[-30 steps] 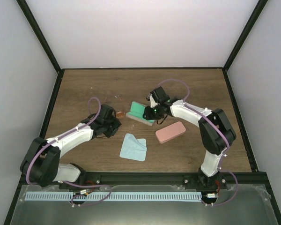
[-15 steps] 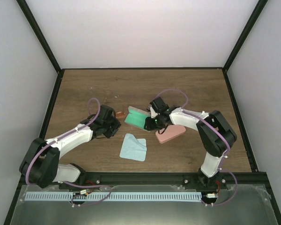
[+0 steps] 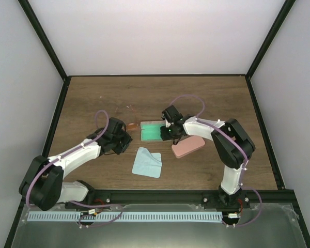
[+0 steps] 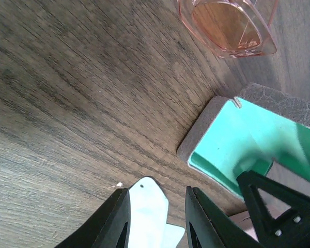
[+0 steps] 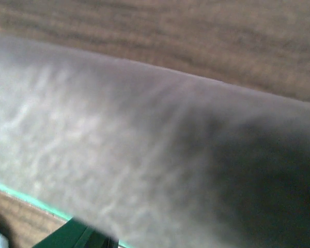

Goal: Organize the sunglasses
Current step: Adjust the sunglasses case at the center of the board.

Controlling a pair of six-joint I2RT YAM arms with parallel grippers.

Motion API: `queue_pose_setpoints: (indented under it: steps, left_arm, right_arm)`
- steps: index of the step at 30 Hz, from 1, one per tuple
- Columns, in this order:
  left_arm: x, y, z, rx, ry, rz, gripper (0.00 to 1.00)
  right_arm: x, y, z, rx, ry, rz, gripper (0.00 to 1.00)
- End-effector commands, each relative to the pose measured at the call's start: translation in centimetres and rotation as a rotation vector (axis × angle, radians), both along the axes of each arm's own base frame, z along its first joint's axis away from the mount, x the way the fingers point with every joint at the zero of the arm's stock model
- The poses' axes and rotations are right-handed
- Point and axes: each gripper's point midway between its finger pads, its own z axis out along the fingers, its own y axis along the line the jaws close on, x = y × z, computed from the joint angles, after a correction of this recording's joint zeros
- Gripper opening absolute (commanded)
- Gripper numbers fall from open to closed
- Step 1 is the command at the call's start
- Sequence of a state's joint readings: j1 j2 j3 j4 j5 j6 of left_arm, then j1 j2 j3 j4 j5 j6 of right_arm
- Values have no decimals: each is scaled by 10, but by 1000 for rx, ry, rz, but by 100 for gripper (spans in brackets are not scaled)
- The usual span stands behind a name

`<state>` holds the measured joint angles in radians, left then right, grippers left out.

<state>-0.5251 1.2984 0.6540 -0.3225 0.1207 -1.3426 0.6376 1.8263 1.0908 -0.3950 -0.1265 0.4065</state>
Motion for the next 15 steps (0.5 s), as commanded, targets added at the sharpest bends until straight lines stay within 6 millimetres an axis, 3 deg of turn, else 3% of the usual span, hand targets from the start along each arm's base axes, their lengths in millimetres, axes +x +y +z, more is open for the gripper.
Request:
queue_pose_setpoints:
  steps: [1,7,15]
  left_arm:
    - [-6,3,-2,-1,15,3,31]
    - [-8,5,-4,1,19,7,31]
    - [-4,1,-6,-8,16,2,31]
  right_arm:
    - [23,-18,-11,-125,-51,-34,40]
    - [39,-23,-7,-114,-79,-59,40]
    - [32,-6,42,32,-137,-13,41]
